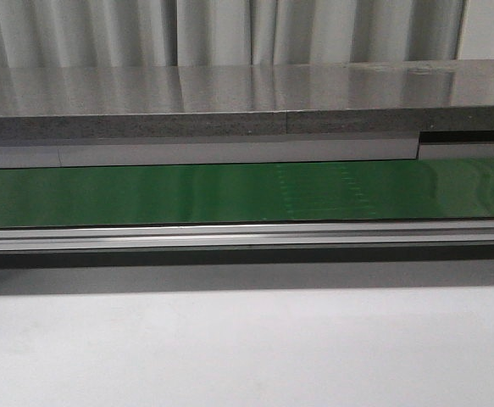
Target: Move button from left to right
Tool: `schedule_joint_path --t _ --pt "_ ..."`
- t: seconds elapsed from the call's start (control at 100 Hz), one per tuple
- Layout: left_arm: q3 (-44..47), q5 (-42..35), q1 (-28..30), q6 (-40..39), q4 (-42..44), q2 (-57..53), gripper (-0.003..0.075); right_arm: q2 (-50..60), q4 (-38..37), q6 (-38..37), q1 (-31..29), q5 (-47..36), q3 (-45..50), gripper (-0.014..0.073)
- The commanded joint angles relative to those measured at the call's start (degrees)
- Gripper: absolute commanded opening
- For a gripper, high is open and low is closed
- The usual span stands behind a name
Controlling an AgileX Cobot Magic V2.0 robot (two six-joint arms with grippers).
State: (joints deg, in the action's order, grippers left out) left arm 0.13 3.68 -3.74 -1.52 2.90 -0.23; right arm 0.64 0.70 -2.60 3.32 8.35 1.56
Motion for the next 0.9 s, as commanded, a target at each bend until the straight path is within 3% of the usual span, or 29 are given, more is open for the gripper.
schedule_joint_path --t 0.0,0.3,0.53,0.73,0.89 --pt "1.90 -4.41 -0.49 -0.14 -0.08 -1.79 -0.0020 1.12 -0.27 0.23 -0.34 -4.57 -0.88 -0.0067" --pt "1.90 -4.41 -0.49 -0.14 -0.08 -1.79 -0.0020 1.12 -0.27 0.23 -0.34 -4.57 -0.88 -0.0067" --pt "0.80 -8.55 -0.49 -0.14 -0.08 -1.79 -0.0020 1.12 -0.27 0.23 -0.34 -4.57 -0.88 -0.0067" --pt "-6.56 -3.68 -0.49 -0.14 -3.30 0.62 -0.0020 1.12 -0.27 0.23 -0.34 -4.57 -0.88 -0.0067" --pt "-16.19 1.21 -0.49 -0.14 -8.70 8.89 -0.0020 1.12 -0.27 0.23 -0.34 -4.57 -0.88 -0.0067"
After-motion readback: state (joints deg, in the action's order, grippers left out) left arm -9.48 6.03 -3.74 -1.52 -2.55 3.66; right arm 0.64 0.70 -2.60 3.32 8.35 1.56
